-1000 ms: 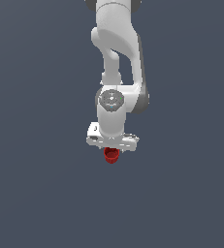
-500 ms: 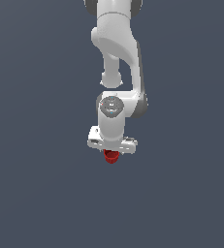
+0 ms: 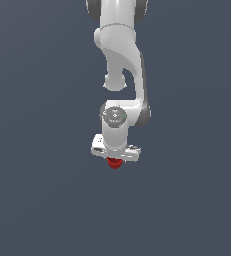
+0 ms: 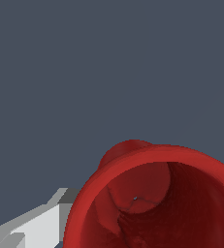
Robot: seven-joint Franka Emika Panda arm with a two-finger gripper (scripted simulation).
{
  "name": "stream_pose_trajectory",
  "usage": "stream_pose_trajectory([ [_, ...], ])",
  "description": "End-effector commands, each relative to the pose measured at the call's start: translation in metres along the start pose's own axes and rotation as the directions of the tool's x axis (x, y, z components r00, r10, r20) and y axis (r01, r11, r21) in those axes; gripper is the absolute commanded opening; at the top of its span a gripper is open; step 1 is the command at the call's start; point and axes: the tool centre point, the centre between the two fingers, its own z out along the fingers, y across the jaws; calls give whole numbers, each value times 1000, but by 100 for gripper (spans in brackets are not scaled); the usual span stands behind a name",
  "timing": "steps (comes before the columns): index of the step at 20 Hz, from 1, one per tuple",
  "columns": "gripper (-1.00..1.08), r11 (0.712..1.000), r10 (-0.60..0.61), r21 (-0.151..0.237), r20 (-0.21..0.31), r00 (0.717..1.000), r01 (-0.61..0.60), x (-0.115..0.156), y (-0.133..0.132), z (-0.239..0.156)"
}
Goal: Pick up the object and move it to a goal position.
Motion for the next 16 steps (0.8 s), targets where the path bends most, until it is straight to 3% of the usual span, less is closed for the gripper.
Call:
stream_pose_trajectory([
  [1, -100, 1000, 0, 0, 0, 1000, 0, 0, 0, 0],
  [16, -100, 1000, 0, 0, 0, 1000, 0, -2, 6, -12],
])
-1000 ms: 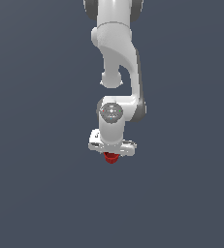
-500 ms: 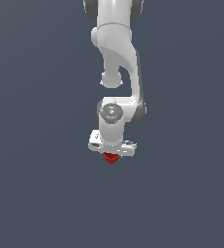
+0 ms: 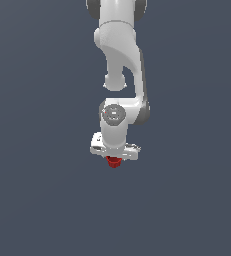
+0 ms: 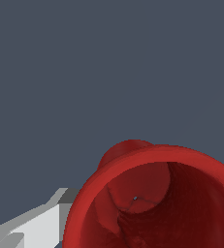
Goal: Pick up the object and move it to a goal position.
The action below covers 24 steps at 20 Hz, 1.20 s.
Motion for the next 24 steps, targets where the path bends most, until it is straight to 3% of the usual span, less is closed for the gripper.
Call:
stream_pose_trajectory([
  [1, -100, 1000, 0, 0, -3, 1000, 0, 0, 4, -9],
  [10, -100, 1000, 1, 1, -3, 1000, -1, -11, 33, -70],
  [24, -100, 1000, 1, 2, -3, 1000, -1, -35, 105, -225],
])
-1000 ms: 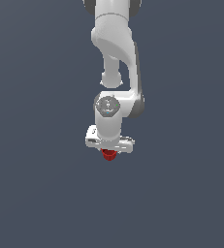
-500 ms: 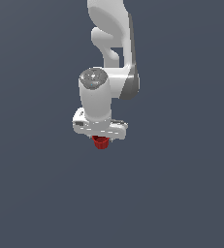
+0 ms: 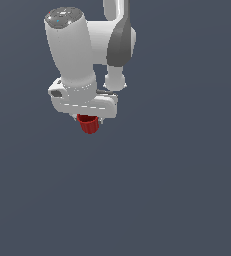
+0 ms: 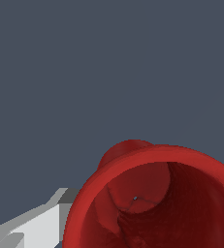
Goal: Pick up the object and move it to a goal position.
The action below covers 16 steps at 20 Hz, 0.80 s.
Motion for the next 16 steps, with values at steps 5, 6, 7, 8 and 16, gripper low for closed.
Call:
stream_pose_trajectory([
  [5, -100, 1000, 0, 0, -1, 1000, 0, -10, 33, -71],
  [6, -100, 1000, 0, 0, -1, 1000, 0, -11, 37, -81],
  [7, -100, 1000, 0, 0, -1, 1000, 0, -12, 41, -90],
  [8, -100, 1000, 0, 0, -1, 1000, 0, -13, 45, -98],
  [16, -100, 1000, -1, -1, -1, 1000, 1, -16, 65, -142],
])
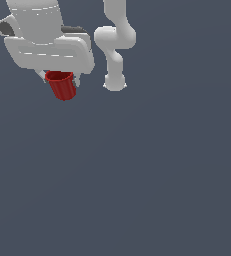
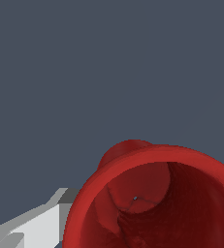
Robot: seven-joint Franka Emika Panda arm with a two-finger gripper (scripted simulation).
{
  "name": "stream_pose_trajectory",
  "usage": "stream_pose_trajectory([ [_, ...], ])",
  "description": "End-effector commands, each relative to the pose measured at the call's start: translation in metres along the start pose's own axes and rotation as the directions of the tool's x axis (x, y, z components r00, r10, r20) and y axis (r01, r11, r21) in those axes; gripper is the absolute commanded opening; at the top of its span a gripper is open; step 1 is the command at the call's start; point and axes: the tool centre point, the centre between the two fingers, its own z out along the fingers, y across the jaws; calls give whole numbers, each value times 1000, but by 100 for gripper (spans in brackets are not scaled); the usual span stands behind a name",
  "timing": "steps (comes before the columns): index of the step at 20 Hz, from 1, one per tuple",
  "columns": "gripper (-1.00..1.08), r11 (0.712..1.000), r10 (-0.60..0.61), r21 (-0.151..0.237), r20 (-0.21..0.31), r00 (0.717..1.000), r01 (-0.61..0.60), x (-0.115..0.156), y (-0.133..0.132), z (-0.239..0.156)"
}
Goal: Pick up the object and move it to a goal position.
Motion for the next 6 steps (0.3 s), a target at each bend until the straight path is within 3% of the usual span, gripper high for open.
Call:
stream_pose_trajectory([
  [1, -100, 1000, -1, 0, 0, 1000, 1, -1, 4, -10],
  [6, -100, 1000, -1, 0, 0, 1000, 1, -1, 7, -16],
])
